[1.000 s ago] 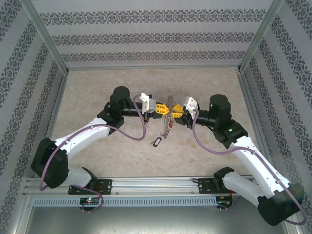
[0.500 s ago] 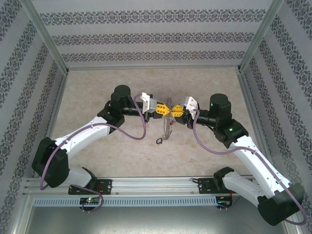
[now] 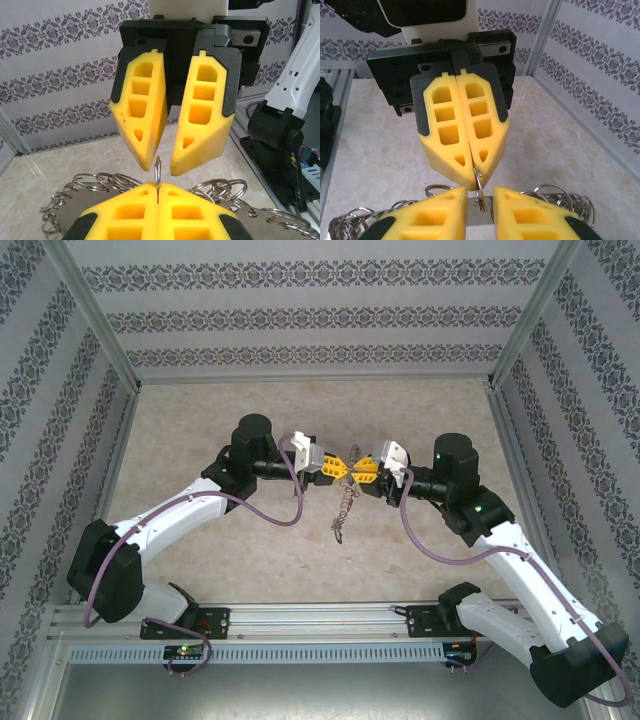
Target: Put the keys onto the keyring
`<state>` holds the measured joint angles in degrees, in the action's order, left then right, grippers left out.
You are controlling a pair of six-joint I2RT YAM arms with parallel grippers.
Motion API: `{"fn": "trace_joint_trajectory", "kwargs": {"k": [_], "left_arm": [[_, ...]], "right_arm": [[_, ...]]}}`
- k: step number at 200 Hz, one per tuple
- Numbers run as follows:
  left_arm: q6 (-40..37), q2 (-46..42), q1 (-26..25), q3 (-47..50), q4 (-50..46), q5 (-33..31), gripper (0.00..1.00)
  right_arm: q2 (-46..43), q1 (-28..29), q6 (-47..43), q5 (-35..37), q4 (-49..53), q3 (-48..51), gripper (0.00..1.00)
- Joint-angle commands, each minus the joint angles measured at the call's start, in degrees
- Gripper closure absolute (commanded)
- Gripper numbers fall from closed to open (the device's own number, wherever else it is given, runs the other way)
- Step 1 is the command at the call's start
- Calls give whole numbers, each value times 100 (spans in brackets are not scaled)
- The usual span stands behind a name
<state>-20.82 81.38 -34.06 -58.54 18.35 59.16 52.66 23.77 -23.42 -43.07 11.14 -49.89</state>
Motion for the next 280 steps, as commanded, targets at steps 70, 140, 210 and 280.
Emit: {"fn": "trace_joint_trajectory", "kwargs": {"k": [70, 140, 210, 280], "left_arm": [[32, -19, 22, -237, 260, 324, 100], [78, 44, 18, -296, 139, 274, 100], [-970, -622, 271, -78, -1585, -232, 0], [-1082, -875, 381, -81, -2277, -549, 0]], "right_arm": [[120, 102, -219, -246, 169, -166, 79], [223, 188, -425, -99, 80, -179, 100], [-271, 650, -1867, 1446, 121, 28, 100], [-200, 1074, -3609, 2002, 152, 6, 100]]}}
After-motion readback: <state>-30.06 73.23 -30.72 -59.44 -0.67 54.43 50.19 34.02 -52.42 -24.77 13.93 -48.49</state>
